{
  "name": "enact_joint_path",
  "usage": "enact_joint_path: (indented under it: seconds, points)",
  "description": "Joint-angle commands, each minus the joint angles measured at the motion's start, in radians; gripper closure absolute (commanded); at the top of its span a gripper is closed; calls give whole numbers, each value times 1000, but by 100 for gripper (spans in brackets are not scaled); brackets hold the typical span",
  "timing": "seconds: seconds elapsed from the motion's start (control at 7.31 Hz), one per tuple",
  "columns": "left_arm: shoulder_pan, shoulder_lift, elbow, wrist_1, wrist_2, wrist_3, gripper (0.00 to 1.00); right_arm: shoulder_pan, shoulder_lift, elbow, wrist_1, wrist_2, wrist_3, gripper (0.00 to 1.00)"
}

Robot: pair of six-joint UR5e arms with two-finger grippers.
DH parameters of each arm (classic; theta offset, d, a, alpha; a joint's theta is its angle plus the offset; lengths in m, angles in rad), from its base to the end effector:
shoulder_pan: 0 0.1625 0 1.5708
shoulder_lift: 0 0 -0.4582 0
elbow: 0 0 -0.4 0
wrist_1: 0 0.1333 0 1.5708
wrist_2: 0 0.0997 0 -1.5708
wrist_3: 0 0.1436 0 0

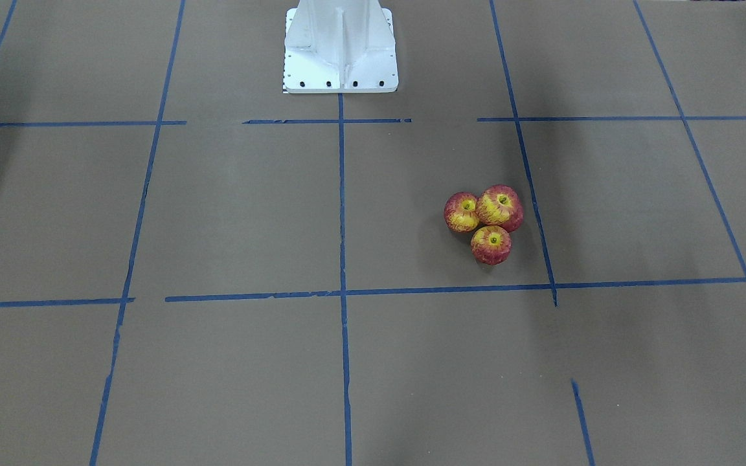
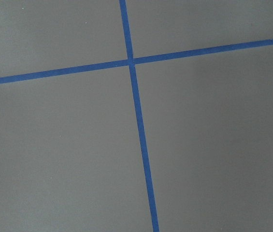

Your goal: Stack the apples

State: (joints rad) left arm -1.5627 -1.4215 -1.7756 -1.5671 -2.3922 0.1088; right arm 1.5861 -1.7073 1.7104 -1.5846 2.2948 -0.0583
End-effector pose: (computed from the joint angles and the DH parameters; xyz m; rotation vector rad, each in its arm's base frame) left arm -0.0246 -0.4361 0.6859 0.0902 0.8183 0.1315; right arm 0.0449 -0.4356 0.7238 0.0164 -0.7239 -0.0372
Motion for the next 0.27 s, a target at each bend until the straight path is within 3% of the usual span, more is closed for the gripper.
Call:
enact_joint_path:
  seconds: [0.0, 0.14]
  points:
    - [-7, 21, -2, 2, -1, 0, 0, 0, 0, 0, 0, 0, 0, 0]
    - [-7, 24, -1, 2, -1, 0, 0, 0, 0, 0, 0, 0, 0, 0]
